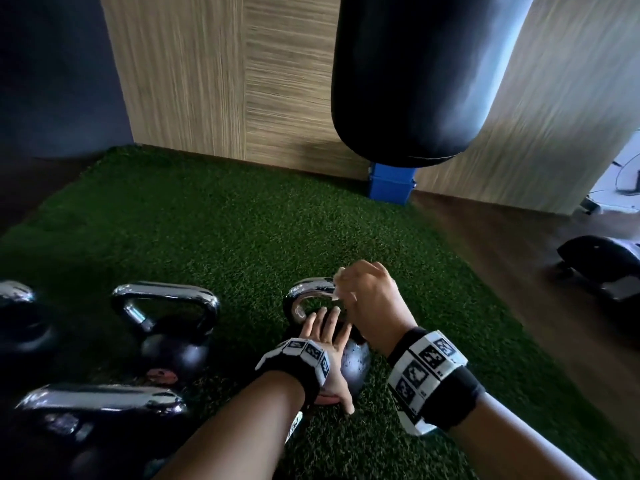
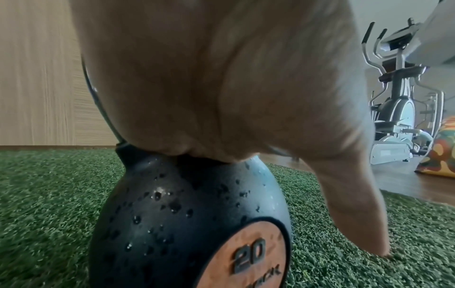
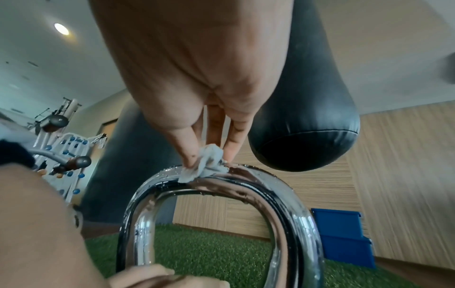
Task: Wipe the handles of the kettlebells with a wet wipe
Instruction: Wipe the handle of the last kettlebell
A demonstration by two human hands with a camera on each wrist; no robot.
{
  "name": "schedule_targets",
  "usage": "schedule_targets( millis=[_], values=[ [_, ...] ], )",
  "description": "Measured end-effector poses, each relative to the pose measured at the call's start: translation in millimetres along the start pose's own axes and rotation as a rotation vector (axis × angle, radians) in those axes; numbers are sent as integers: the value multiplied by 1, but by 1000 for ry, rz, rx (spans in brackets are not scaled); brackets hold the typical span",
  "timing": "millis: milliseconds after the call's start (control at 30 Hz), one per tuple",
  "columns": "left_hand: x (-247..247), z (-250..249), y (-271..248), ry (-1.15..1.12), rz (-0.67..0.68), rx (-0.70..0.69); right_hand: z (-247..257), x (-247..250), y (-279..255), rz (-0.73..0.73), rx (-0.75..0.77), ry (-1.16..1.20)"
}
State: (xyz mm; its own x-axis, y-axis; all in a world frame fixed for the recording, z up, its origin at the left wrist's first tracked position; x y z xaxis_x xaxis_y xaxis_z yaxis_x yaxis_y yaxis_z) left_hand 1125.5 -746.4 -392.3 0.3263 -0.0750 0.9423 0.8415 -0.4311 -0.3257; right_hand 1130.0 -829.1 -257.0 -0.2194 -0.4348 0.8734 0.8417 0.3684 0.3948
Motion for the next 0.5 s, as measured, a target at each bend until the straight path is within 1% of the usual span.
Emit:
schedule_targets(
  millis=[67,167,233,300,367,433,500],
  values=[
    [2,-1,-2,1,-15,11,-8,0,1,22,-57,40],
    [1,-3,-2,2,-43,15,-30,5,-3,-45,-226,181],
    [0,-2,-1,9,-54,17,-38,7,-4,-75,-290,199],
    [-2,-1,1,17,-54,21,-36,6,-4,-62,-297,173],
    [-4,0,3,21,-52,22,-34,3,-4,-50,-252,166],
    [-7,3,6,21,-61,23,-40,2,-6,-90,-232,227],
    [-10,5,9,24,-72,25,-53,5,-10,-161,-310,334]
  ],
)
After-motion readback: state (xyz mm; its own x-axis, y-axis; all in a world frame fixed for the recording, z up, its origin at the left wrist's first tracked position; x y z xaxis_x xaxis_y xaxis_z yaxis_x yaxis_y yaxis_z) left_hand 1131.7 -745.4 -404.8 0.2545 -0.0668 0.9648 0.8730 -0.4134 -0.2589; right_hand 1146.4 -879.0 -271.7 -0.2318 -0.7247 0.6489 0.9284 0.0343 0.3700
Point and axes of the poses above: each hand's wrist, its own y-axis towards the middle knuckle, its own x-axis out of the back of the hand, z = x × y, the point moved 3 cm from there along y, towards the middle knuckle, and after that the axes turned 15 degrees about -x, right-handed, at the moved point
